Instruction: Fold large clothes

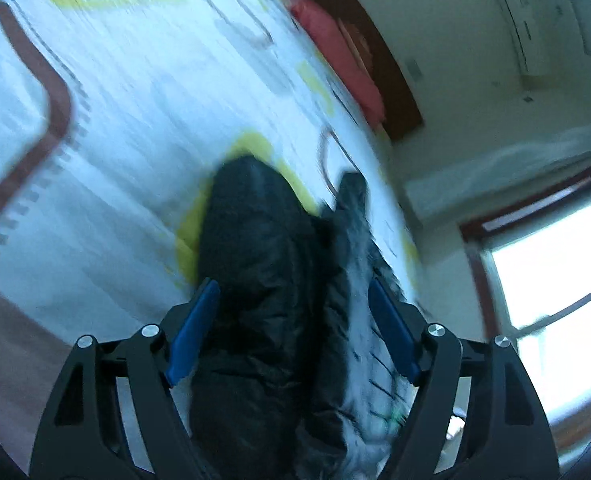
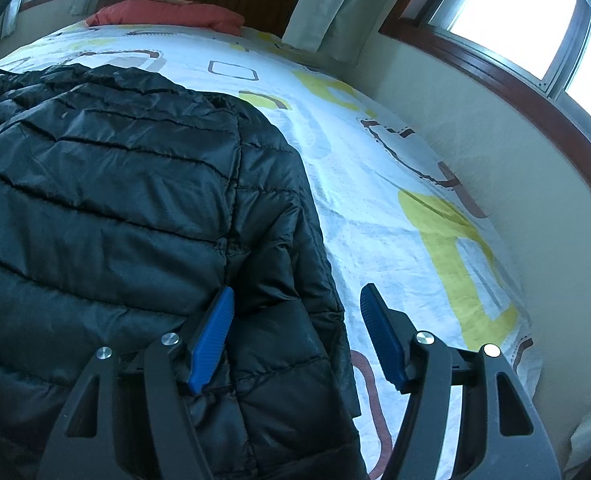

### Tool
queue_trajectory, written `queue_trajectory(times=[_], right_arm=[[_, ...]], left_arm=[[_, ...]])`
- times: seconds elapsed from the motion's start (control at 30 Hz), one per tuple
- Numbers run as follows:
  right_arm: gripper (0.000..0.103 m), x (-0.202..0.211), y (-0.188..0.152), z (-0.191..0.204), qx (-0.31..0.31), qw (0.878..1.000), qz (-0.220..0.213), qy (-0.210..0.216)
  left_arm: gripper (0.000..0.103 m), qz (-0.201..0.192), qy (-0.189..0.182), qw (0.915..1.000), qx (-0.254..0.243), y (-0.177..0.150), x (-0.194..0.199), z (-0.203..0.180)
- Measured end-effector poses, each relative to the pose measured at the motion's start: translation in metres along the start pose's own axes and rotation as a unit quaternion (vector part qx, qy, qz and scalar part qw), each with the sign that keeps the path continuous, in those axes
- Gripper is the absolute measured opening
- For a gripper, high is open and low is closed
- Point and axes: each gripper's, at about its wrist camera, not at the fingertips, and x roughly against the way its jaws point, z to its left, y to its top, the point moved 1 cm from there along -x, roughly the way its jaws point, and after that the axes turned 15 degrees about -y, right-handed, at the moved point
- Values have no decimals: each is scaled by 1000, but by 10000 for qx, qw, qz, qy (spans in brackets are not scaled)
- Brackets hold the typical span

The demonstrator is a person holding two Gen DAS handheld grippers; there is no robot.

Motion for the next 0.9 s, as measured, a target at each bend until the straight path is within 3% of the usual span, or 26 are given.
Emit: queue_trajectory(times=[0.07, 0.3, 0.37, 0.43, 0.57, 0.63, 0.7, 0.77, 0.9], right_arm=[[65, -2, 0, -2, 8, 10000, -6, -31], [65, -1, 0, 0, 16, 10000, -10, -41], [65, -1, 0, -1, 13, 10000, -12, -35], [65, -2, 0, 0, 8, 10000, -21, -23], [65, -3, 0, -1, -1, 10000, -28, -20], [65, -3, 0, -1, 5, 10000, -23, -8], [65, -5, 0, -3, 3, 10000, -22, 19], [65, -2, -1, 0, -2, 10000, -22, 30], [61, 0, -1, 2, 19, 10000, -38, 65]], left_arm=[[76, 368, -273, 9989, 96, -3, -12, 0], [79, 534, 107, 9973, 494, 9, -30, 27], [81, 867, 403, 9953, 174, 8, -41, 25], [81, 940, 869, 9914, -284, 9, -44, 24], [82, 815, 649, 9946, 2, 6, -44, 25], [75, 1022, 314, 9943, -31, -4, -50, 14], [49, 1088, 363, 9930, -282, -11, -54, -5], [36, 1043, 151, 9933, -476, -15, -55, -31], [27, 1078, -54, 9869, -1202, -30, -64, -108]])
